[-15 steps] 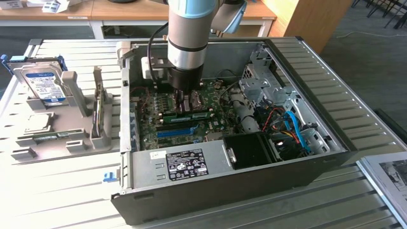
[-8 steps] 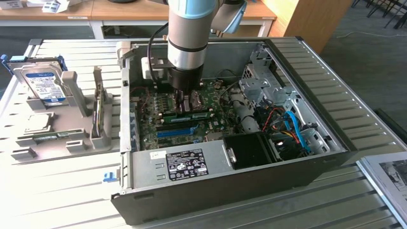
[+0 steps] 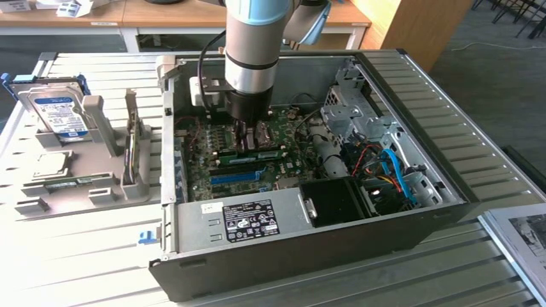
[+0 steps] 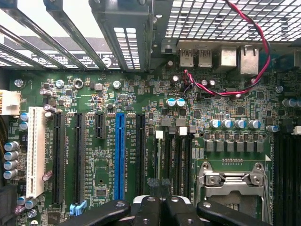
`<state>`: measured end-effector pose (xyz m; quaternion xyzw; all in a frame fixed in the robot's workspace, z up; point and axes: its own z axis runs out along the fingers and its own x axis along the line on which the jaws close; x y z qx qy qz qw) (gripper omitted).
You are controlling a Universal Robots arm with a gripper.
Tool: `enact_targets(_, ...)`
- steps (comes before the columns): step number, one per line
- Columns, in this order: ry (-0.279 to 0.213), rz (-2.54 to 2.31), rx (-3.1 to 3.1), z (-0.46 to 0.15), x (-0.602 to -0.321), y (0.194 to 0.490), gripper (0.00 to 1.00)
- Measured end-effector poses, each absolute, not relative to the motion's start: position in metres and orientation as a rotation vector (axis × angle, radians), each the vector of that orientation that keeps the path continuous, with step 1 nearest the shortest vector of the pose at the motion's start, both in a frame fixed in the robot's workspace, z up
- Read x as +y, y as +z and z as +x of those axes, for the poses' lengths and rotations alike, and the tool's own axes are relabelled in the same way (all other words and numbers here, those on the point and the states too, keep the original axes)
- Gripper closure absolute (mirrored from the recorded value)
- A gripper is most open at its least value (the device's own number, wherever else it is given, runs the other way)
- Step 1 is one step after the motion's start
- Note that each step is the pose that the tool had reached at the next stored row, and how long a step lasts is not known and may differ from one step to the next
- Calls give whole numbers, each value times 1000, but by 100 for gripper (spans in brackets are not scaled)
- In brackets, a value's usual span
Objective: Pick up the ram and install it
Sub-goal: 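Press down the ram until it locks into place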
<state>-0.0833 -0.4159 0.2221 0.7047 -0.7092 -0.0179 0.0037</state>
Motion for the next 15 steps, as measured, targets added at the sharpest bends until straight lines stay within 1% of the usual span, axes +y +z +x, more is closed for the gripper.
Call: enact_targets(15,-57,2208,-2222,-83,-416,262,90)
